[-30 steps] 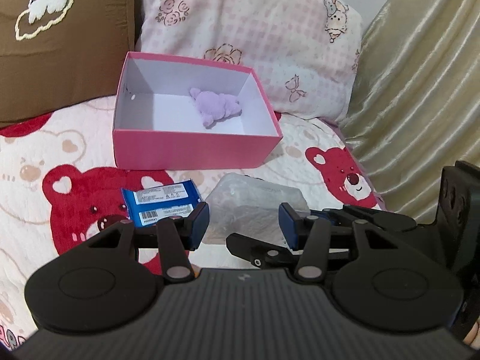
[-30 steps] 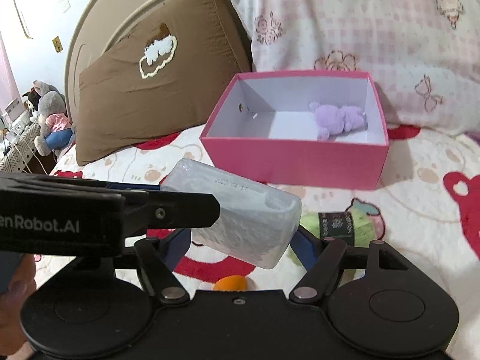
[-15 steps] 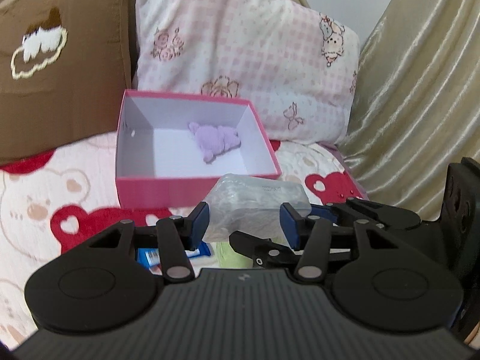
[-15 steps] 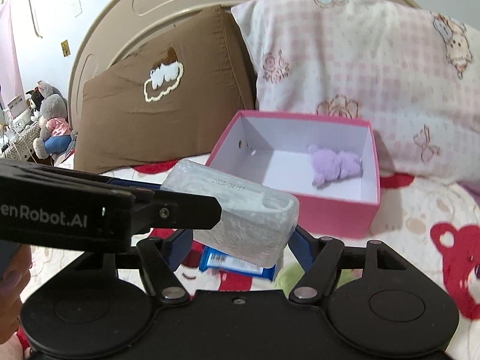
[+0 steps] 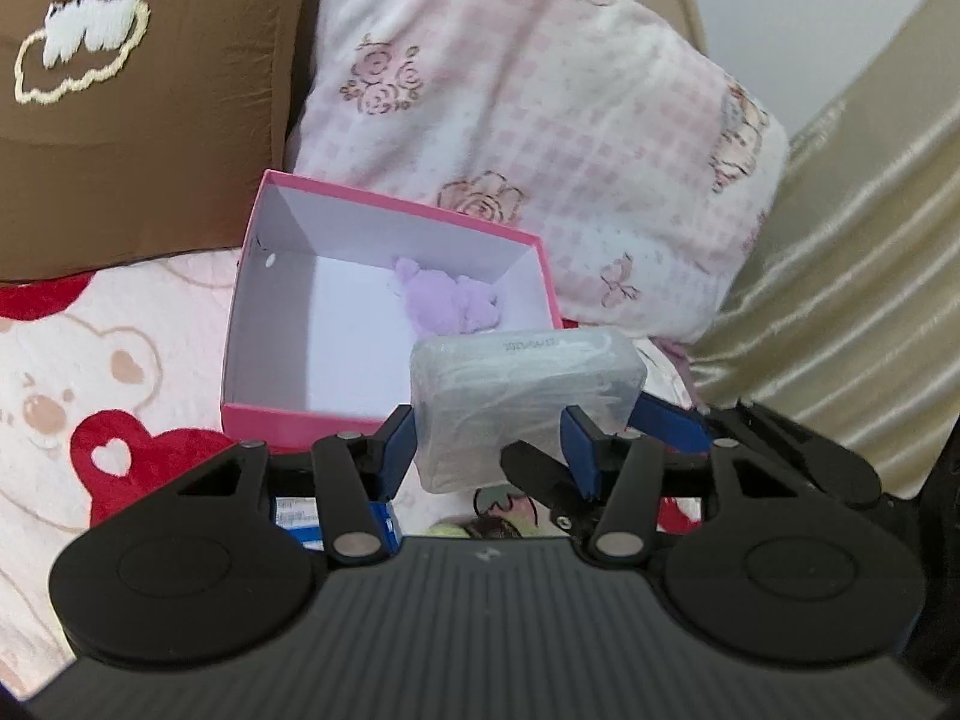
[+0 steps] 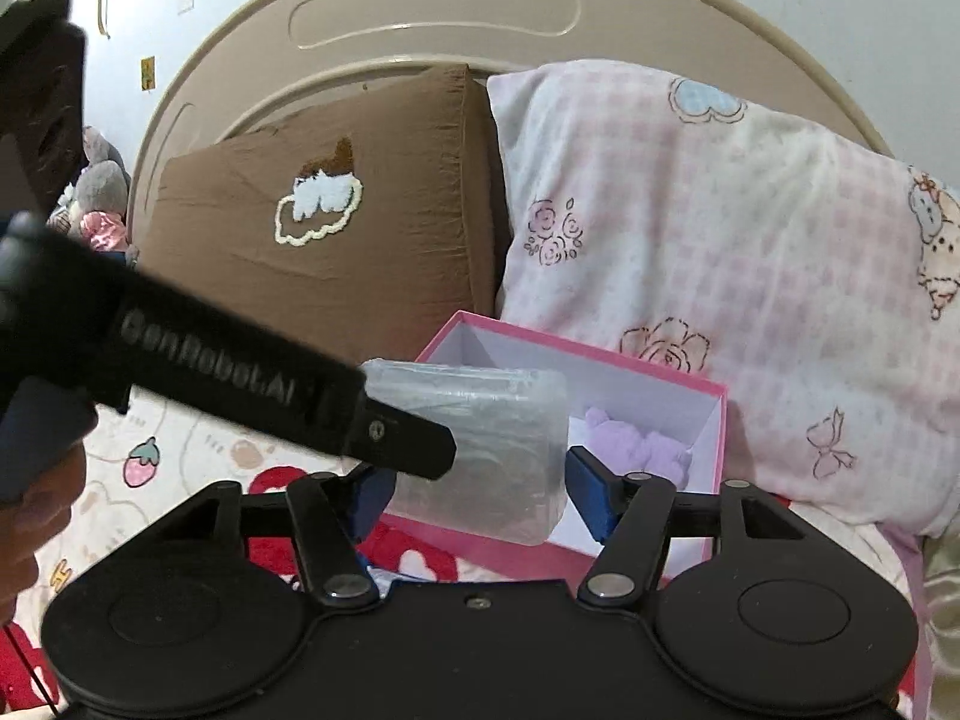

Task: Organize objects
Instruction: 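Lift the clear floss-pick box with the left tool and carry it into the pink box, then lower the floss-pick box into the pink box beside the plush toy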

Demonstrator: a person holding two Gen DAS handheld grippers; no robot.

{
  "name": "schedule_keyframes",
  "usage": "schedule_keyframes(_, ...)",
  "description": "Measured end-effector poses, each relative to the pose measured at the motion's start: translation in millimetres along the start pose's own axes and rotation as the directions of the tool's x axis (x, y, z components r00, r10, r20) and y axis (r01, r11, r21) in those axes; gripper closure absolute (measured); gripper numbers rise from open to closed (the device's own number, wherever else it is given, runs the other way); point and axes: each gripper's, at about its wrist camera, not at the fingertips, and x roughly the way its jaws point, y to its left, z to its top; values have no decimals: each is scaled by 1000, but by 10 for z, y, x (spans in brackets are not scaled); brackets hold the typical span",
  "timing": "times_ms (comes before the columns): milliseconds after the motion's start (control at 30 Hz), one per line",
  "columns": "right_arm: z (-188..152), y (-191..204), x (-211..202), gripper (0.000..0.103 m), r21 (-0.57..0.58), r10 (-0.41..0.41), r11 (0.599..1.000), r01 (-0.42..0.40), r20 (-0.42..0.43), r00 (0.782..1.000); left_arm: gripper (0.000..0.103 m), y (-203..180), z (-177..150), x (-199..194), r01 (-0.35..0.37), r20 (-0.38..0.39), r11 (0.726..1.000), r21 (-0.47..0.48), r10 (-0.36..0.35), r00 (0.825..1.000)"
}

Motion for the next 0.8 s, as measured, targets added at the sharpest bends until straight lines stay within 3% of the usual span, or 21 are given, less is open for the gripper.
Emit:
schedule_keyframes(267, 132, -343, 575, 42, 77, 75, 995, -68, -92, 993, 54, 143, 246, 568, -81, -28, 997, -11, 80, 996)
schedule_keyframes(533, 92, -667, 1287, 42, 216, 141, 971, -99, -187, 972, 53, 375, 392, 1190, -166, -70, 986, -27, 164, 984)
schedule_keyframes(800, 16, -814, 1823, 42, 280, 150, 957, -73, -265, 952, 53, 650, 499, 1697, -188, -112, 975, -116, 175, 978)
